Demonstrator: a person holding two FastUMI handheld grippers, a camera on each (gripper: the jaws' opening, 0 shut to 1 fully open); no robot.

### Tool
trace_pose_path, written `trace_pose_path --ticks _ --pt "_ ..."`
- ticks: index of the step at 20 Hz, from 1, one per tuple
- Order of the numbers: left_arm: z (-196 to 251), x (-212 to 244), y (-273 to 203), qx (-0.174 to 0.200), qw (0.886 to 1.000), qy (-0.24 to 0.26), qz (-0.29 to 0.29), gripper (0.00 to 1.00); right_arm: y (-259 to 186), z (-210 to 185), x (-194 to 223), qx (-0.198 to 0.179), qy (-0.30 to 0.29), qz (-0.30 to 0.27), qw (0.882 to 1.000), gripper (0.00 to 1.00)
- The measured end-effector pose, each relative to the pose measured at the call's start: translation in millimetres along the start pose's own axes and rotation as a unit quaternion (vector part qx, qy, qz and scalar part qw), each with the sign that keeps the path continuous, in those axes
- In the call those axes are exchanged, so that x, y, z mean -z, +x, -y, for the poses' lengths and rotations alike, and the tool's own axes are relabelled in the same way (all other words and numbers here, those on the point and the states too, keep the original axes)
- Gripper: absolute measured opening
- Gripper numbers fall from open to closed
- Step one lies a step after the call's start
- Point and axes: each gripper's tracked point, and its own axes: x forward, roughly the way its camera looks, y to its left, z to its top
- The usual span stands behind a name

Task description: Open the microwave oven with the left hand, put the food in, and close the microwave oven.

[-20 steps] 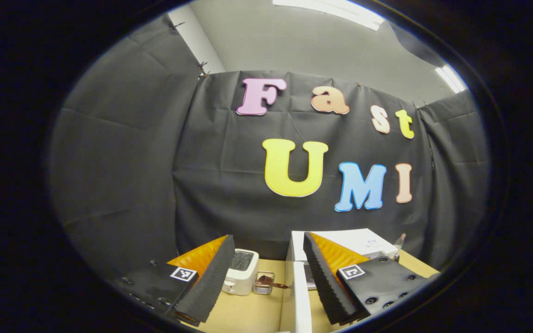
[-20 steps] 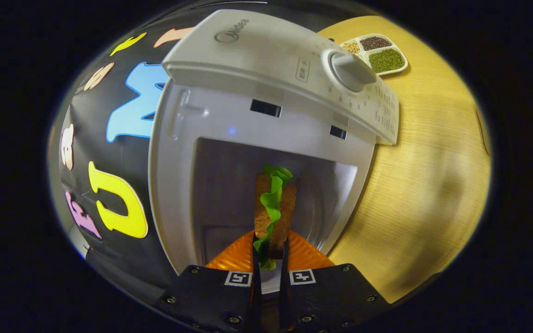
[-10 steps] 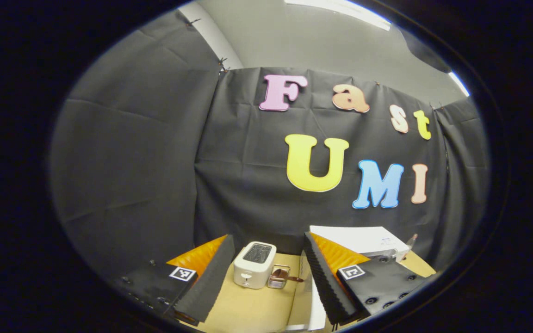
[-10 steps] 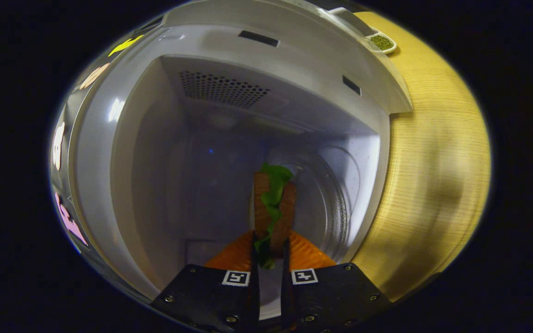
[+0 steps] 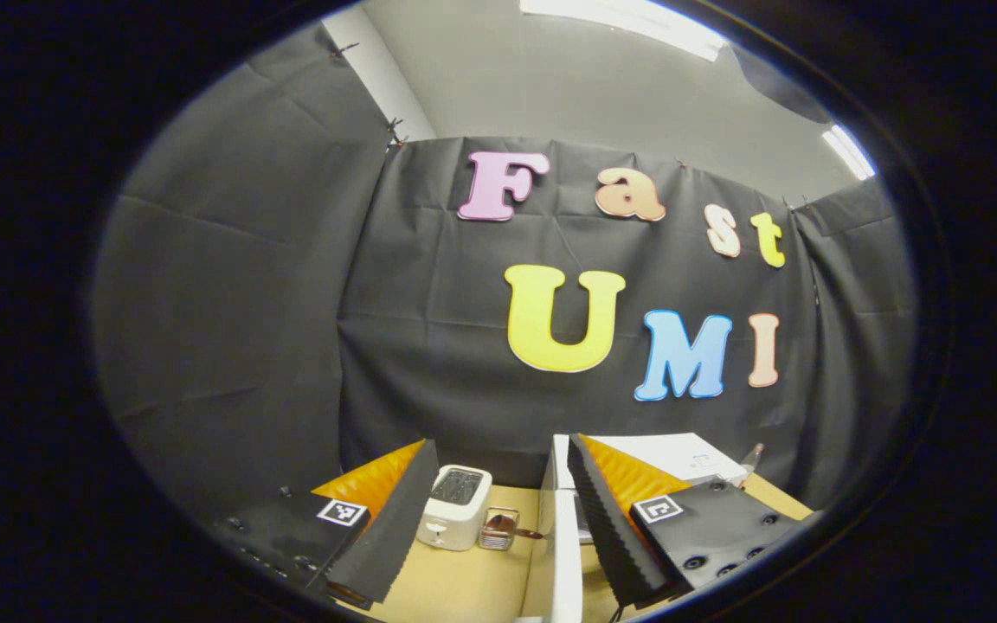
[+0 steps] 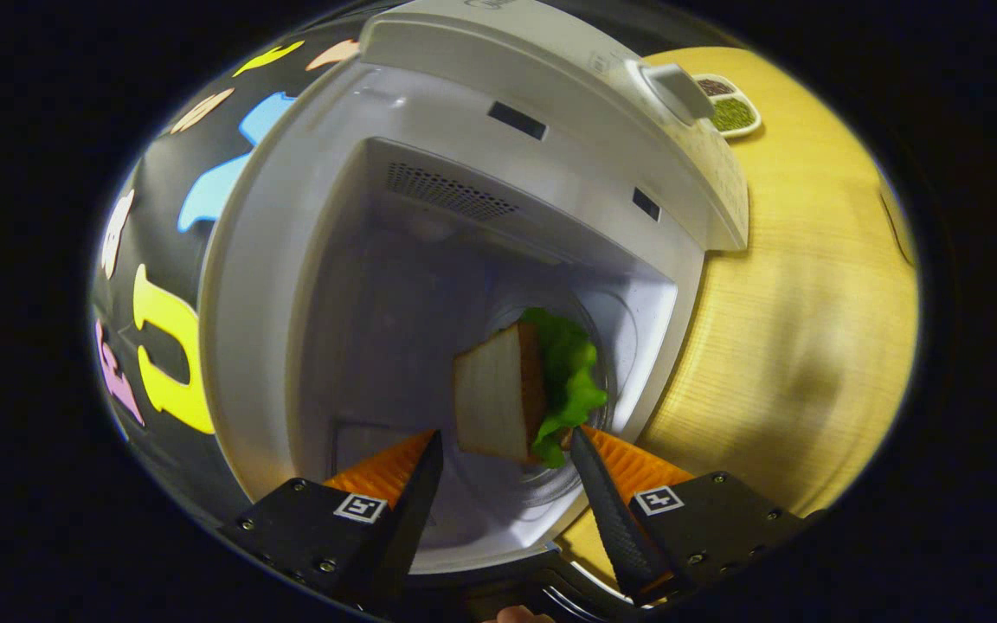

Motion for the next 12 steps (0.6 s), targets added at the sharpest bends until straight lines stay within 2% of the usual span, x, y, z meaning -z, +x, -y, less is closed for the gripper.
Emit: trace_pose_path --ticks 3,5,9,12 --pt "23.3 0.1 0.1 0.018 1.0 0.006 0.002 0.96 -22.3 -2.5 -5.9 -0.017 -0.073 -0.003 0.997 0.92" --pt "42.3 -0.7 -0.6 0.033 0.999 0.01 0.005 0.94 -45.8 3.4 -3.7 -0.016 -0.134 -0.02 0.991 0.91" --pt "77.7 4.0 2.4 0.061 0.998 0.011 0.007 0.96 -100.7 17.3 -21.6 -0.021 -0.253 -0.005 0.967 0.91" --pt "100.7 13.6 5.7 0.08 0.997 0.011 0.003 0.96 -137.6 26.7 -49.1 -0.011 -0.333 0.018 0.943 0.91"
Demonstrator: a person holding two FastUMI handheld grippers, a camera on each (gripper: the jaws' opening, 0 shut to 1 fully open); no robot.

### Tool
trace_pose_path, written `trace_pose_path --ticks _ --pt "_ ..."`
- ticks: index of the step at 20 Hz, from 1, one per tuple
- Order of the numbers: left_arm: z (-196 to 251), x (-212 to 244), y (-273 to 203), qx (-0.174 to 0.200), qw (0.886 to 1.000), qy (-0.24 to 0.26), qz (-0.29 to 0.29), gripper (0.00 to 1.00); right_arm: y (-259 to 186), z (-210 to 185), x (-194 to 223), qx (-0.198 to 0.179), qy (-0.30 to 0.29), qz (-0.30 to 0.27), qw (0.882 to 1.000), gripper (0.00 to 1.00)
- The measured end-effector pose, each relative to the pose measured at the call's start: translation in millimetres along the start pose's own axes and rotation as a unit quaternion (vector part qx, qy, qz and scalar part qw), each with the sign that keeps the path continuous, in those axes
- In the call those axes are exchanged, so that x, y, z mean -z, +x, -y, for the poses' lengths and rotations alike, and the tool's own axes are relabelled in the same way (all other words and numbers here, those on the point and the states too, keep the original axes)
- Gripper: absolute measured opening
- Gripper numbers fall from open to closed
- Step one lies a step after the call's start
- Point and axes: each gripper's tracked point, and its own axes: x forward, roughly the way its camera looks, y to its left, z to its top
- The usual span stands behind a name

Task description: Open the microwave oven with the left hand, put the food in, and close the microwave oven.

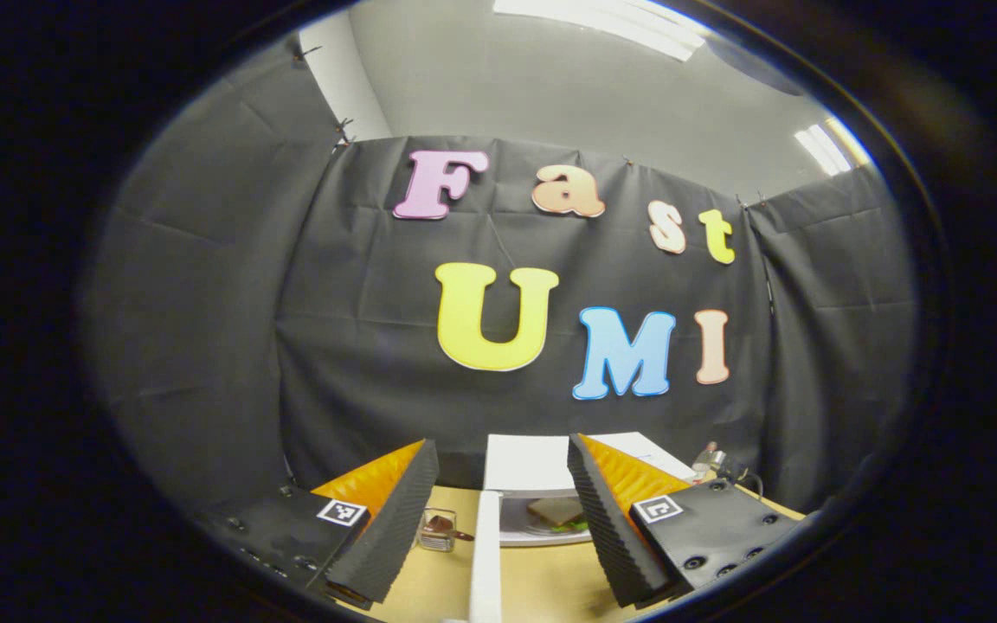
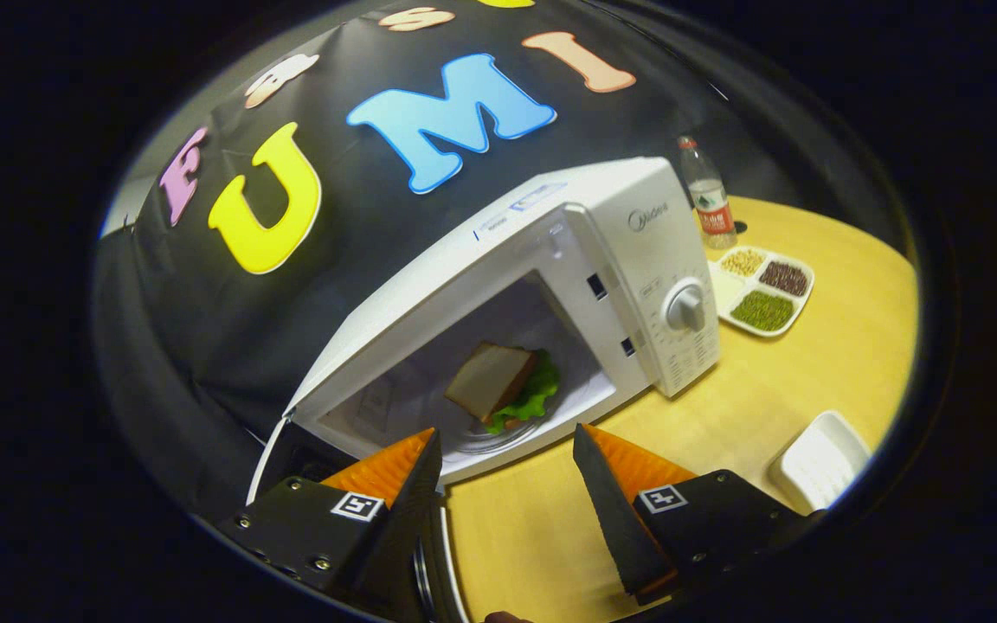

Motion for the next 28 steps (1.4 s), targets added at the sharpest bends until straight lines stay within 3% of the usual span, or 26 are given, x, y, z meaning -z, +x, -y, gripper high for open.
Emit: trace_pose_path --ticks 4,9,14,18,23,25,27,28 --pt "23.8 13.2 8.8 0.021 1.0 0.011 -0.002 0.96 -54.4 22.1 -53.2 0.001 -0.114 0.064 0.991 0.91" --pt "30.5 24.0 11.5 0.027 0.999 0.044 0.001 0.96 -142.9 33.6 -125.7 -0.001 -0.179 0.129 0.975 0.94" --pt "36.9 36.4 6.9 0.032 0.999 0.04 -0.002 0.96 -212.3 17.5 -177.1 -0.012 -0.202 0.201 0.958 0.98" --pt "38.9 47.7 2.9 0.036 0.999 0.033 -0.015 0.97 -227.4 12.7 -180.4 -0.019 -0.199 0.207 0.958 0.98" --pt "34.7 55.6 -6.9 0.04 0.997 0.052 -0.028 0.92 -233.7 15.3 -186.0 -0.017 -0.186 0.22 0.958 0.98" --pt "32.7 57.7 -14.5 0.05 0.997 0.049 -0.033 0.48 -231.8 15.8 -186.0 -0.019 -0.181 0.22 0.958 0.98" --pt "7.7 52.8 -18.9 0.027 0.998 0.052 -0.025 0.05 -230.5 20.7 -187.9 -0.014 -0.177 0.219 0.96 0.98" --pt "-1.7 53.2 -24.1 0.025 0.998 0.052 -0.026 0.07 -231.0 21.0 -191.1 -0.011 -0.175 0.221 0.959 0.98"
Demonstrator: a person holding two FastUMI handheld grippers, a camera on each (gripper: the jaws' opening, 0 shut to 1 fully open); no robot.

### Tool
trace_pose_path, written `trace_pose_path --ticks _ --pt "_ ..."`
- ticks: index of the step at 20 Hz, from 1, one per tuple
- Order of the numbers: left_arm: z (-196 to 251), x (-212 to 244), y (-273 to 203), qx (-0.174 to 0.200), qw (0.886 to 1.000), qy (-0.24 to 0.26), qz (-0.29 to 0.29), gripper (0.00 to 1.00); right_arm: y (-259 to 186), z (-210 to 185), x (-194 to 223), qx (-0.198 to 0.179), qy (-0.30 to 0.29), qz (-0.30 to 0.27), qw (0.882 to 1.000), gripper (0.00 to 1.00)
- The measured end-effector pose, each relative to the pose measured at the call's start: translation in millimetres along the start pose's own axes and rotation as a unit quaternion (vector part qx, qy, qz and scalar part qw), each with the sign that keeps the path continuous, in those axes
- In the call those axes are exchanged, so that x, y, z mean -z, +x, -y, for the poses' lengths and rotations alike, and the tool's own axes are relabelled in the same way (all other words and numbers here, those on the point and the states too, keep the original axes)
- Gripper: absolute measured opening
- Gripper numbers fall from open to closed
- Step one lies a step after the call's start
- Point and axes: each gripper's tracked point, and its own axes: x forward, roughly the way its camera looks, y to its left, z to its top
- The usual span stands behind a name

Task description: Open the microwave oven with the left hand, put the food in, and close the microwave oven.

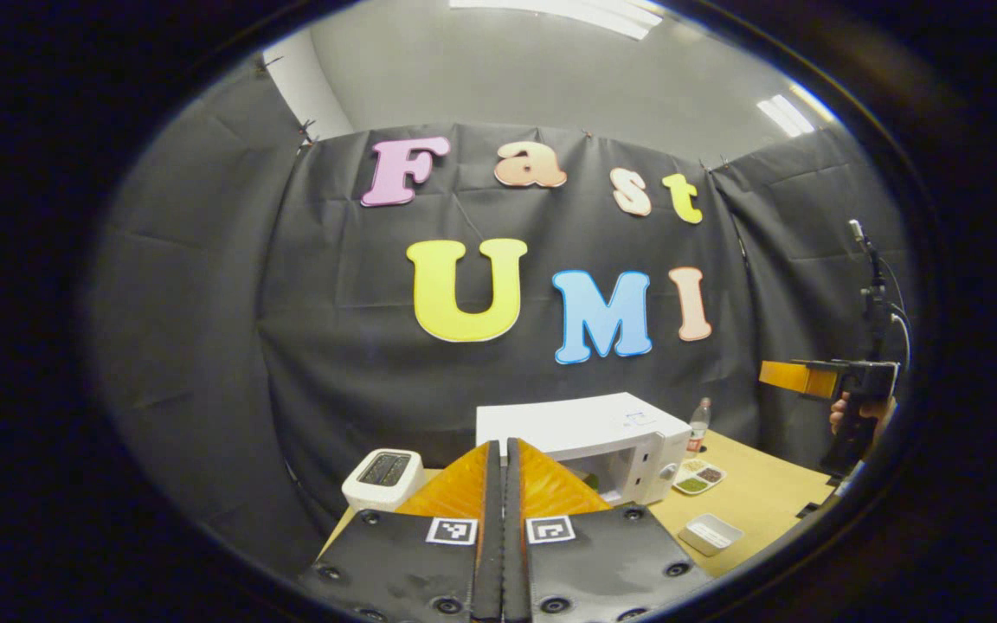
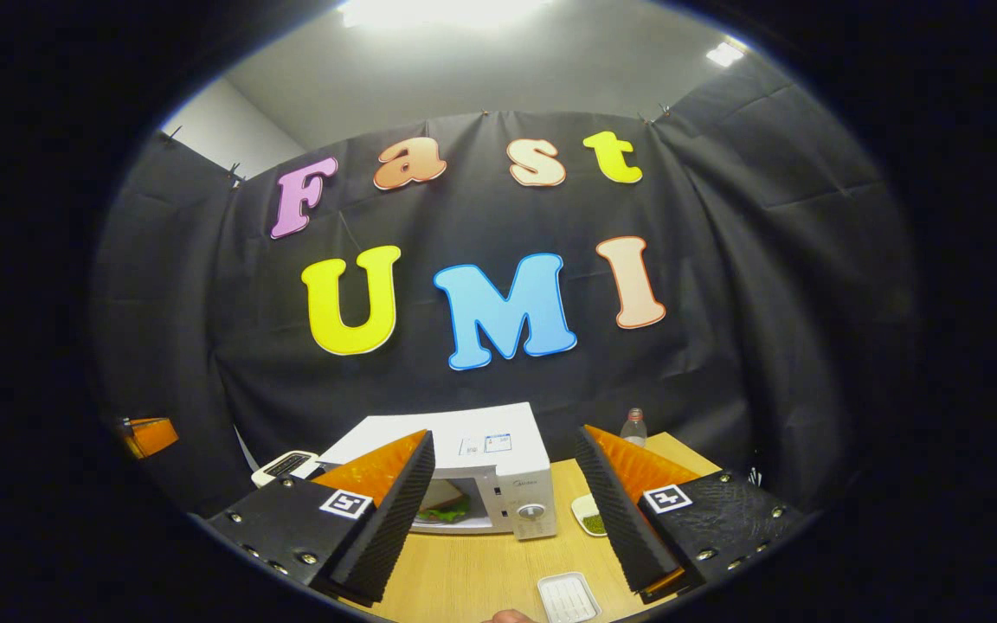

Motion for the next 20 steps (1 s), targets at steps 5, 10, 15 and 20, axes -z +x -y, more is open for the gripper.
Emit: trace_pose_path --ticks 5,10,15,20 --pt "-61.6 79.0 -24.3 -0.029 0.996 0.015 -0.087 0.08 -5.9 -2.3 -19.5 0.003 -0.022 0.029 0.999 0.98" --pt "-59.5 158.1 -50.2 -0.018 0.985 0.018 -0.168 0.07 -11.5 -15.5 -33.9 -0.01 -0.042 0.048 0.998 0.98" --pt "-32.6 203.2 -54.6 0.024 0.977 -0.014 -0.213 0.1 -7.9 -28.5 -41.7 -0.021 -0.049 0.06 0.997 0.98" --pt "-6.7 202.2 -52.7 0.045 0.975 -0.018 -0.215 0.07 -10.3 -18.3 -49.4 -0.016 -0.05 0.068 0.996 0.98"
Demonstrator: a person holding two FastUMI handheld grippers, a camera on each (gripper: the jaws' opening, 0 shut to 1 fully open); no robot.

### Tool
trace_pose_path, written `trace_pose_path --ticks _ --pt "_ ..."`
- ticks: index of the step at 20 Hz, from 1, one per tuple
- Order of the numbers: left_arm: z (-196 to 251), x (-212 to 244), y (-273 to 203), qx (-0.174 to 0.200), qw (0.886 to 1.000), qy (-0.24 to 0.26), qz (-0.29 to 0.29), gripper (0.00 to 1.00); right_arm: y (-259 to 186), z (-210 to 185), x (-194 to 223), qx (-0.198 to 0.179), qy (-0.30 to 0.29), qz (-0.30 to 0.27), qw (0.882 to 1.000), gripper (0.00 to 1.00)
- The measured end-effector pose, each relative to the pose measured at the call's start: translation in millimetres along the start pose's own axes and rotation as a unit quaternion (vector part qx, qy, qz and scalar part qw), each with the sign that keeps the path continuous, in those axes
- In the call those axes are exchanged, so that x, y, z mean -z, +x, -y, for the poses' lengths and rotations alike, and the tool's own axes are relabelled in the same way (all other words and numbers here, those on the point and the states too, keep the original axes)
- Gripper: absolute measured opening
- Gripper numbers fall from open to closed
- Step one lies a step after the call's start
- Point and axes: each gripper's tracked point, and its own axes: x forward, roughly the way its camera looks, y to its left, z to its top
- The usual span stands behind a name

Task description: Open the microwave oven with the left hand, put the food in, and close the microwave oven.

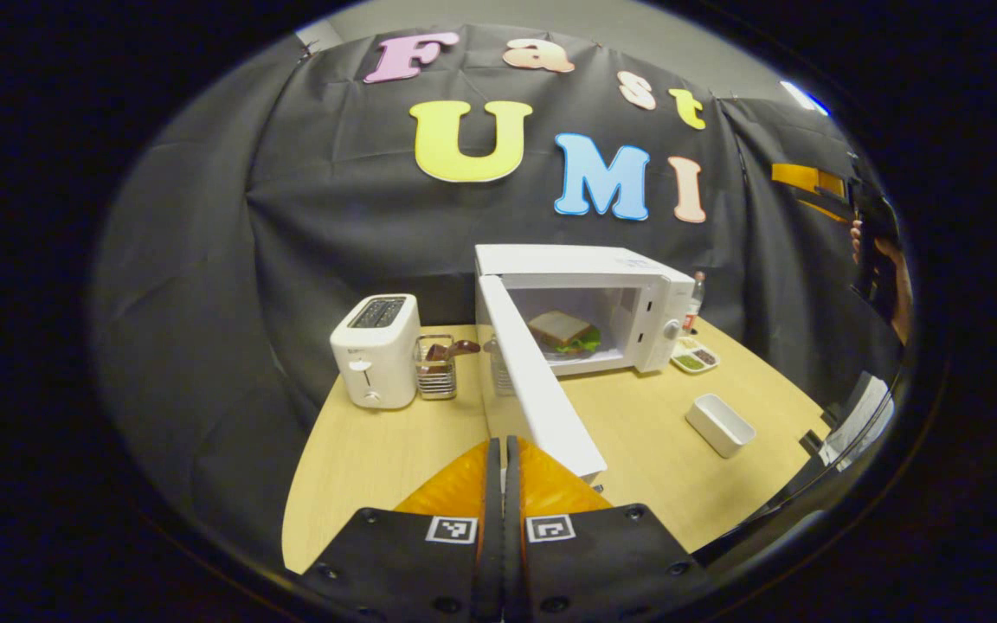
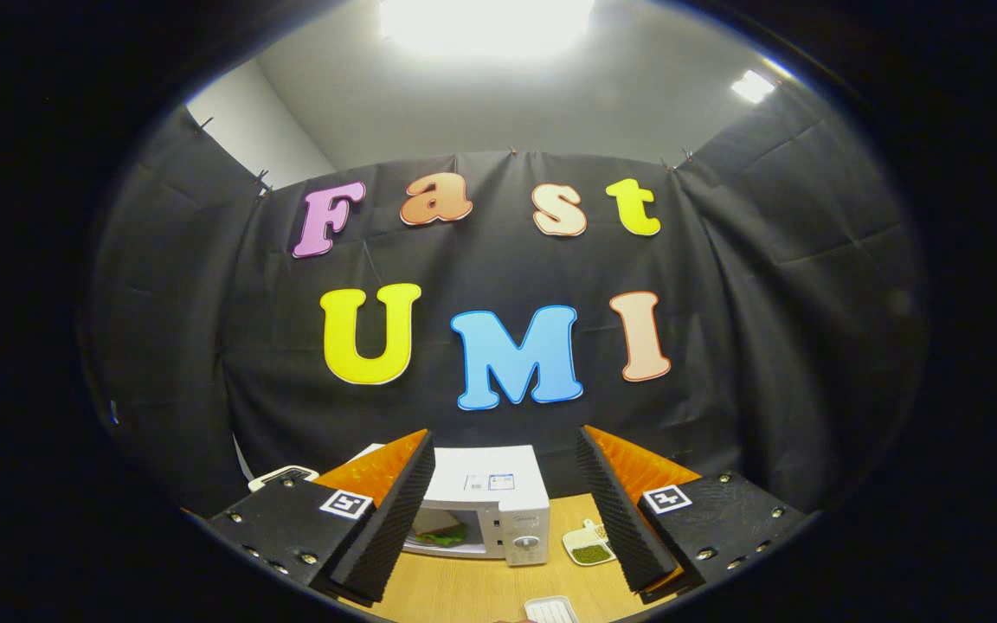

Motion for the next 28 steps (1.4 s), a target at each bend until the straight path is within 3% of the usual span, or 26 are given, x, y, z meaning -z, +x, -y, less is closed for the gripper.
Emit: trace_pose_path --ticks 8,9,14,27,28 --pt "89.5 1.5 28.1 0.051 0.999 -0.003 -0.015 0.09 9.3 28.5 -5.3 -0.019 -0.014 0.002 1.0 0.98" --pt "100.8 1.4 34.7 0.058 0.998 -0.005 -0.019 0.05 12.7 31.4 -6.4 -0.024 -0.016 0.004 1.0 0.98" --pt "151.7 -14.8 65.4 0.092 0.995 -0.02 -0.015 0.09 24.5 56.7 -13.6 -0.03 -0.042 0.023 0.998 0.98" --pt "242.5 -54.6 149.7 0.119 0.993 -0.003 -0.016 0.09 44.3 130.9 -0.5 -0.017 -0.033 0.015 0.999 0.98" --pt "246.4 -57.4 156.2 0.12 0.993 -0.002 -0.016 0.05 44.2 135.7 1.0 -0.016 -0.034 0.013 0.999 0.97"
